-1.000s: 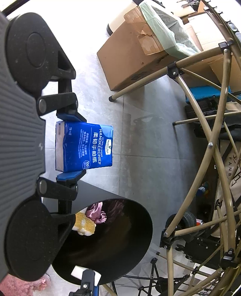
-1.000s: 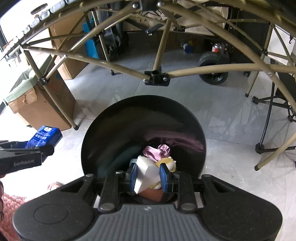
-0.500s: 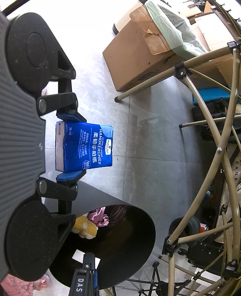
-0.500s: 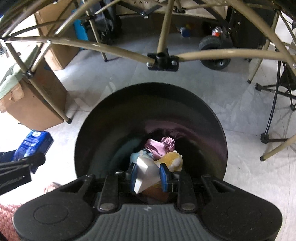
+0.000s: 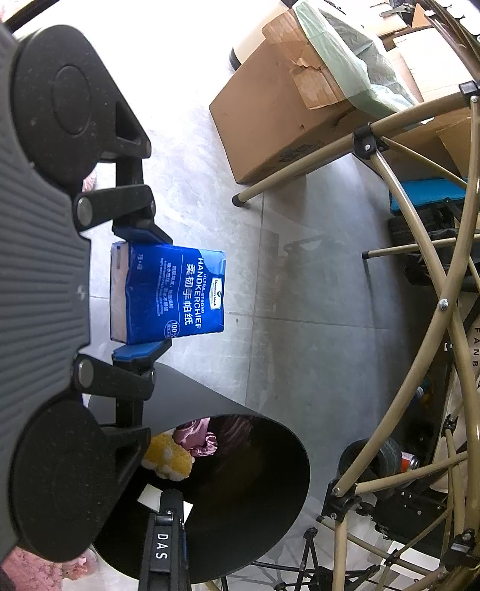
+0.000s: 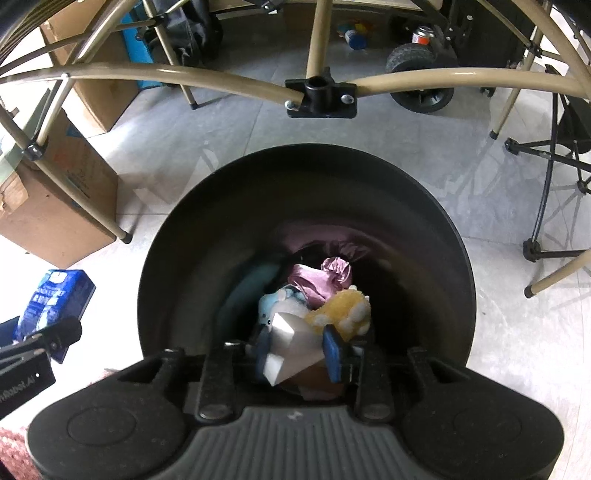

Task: Collect trash
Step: 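Open the right tool to drop the white foam wedge into the bin, then move the left tool with the tissue pack over the bin opening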

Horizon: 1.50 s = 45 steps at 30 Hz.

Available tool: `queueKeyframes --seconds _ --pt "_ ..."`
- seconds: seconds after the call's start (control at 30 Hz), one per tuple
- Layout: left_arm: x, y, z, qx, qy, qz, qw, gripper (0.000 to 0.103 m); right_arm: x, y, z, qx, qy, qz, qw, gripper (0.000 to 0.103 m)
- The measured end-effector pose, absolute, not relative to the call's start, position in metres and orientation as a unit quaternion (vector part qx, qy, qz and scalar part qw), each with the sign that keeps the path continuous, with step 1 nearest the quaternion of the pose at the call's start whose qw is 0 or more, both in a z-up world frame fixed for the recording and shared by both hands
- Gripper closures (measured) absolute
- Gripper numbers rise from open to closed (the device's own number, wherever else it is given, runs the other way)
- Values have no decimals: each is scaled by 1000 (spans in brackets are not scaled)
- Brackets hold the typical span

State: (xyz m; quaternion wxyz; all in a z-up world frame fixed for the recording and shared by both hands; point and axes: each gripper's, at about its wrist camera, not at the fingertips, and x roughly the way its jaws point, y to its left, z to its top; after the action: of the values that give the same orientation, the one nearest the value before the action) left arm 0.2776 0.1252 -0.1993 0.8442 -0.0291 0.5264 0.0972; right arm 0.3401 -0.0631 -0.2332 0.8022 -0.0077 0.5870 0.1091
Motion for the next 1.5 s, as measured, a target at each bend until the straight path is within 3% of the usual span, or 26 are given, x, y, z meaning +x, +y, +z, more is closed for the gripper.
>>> queueKeyframes --seconds 0.03,0.1,0.13,0.77,0.9,1.5 --pt "278 126 -200 -29 527 98 844 51 341 -63 -233 -9 589 110 801 41" --pt "278 126 -199 -30 527 99 843 51 341 -61 -230 -14 586 107 803 12" --pt "278 126 -199 -30 527 99 844 51 340 -60 -229 -18 581 105 807 9" --pt "281 118 -190 -28 520 92 849 51 336 -62 -220 -27 576 108 810 8" --pt "283 113 -182 -26 516 90 851 51 334 -65 -216 -29 571 112 813 0" --pt "289 73 -150 -21 492 58 868 51 316 -107 -184 0 533 117 838 0"
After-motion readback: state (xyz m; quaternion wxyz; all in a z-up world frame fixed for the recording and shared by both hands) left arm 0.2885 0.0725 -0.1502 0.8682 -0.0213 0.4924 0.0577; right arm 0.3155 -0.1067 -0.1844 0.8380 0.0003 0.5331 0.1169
